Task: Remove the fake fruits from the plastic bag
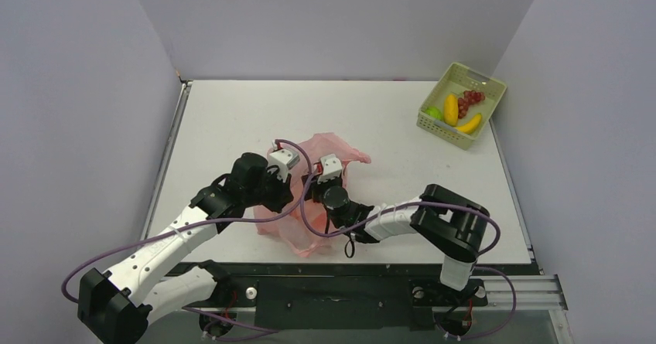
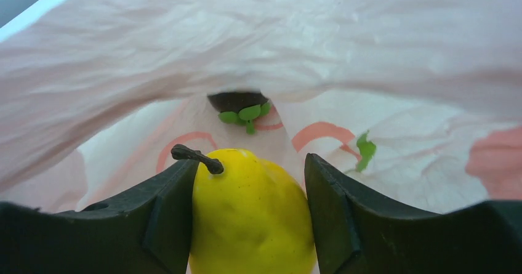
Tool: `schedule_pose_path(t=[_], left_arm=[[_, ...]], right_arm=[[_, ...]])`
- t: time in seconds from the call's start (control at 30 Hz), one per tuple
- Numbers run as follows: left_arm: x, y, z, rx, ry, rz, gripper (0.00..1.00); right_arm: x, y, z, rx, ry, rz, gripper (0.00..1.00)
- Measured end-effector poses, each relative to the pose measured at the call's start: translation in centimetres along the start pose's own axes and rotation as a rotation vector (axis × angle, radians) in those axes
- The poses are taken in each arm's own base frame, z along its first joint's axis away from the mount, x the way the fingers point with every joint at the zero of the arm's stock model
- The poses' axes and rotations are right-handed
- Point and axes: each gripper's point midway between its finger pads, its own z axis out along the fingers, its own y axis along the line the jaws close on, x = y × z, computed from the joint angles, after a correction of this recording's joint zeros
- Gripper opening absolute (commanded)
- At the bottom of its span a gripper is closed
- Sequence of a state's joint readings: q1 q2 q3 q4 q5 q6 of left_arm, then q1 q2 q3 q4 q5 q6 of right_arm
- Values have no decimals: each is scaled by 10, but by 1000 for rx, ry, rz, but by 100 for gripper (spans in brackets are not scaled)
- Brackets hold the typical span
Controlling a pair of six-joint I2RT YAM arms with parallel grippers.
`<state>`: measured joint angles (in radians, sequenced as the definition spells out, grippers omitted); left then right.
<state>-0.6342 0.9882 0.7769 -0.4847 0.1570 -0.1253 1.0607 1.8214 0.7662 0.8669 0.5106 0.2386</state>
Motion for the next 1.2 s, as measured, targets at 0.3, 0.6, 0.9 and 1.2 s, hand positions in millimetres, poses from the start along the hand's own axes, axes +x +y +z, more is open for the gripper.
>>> schedule_pose_path(t=[0.3,0.6,0.9,1.2], left_arm=[[5,2,1,-7,21,5,0],[6,4,3,-18,27,5,0],[9,7,6,-31,52,1,0],[13,8,6,-35,68,-4,0]], right_arm=[[-1,8,-54,-31,3,-19,0],[-35,-35,-117,-23,-49,234,0],[-75,-94,-163,95,-120,422,0],[-39,-216,-177,552,-53,396,0]])
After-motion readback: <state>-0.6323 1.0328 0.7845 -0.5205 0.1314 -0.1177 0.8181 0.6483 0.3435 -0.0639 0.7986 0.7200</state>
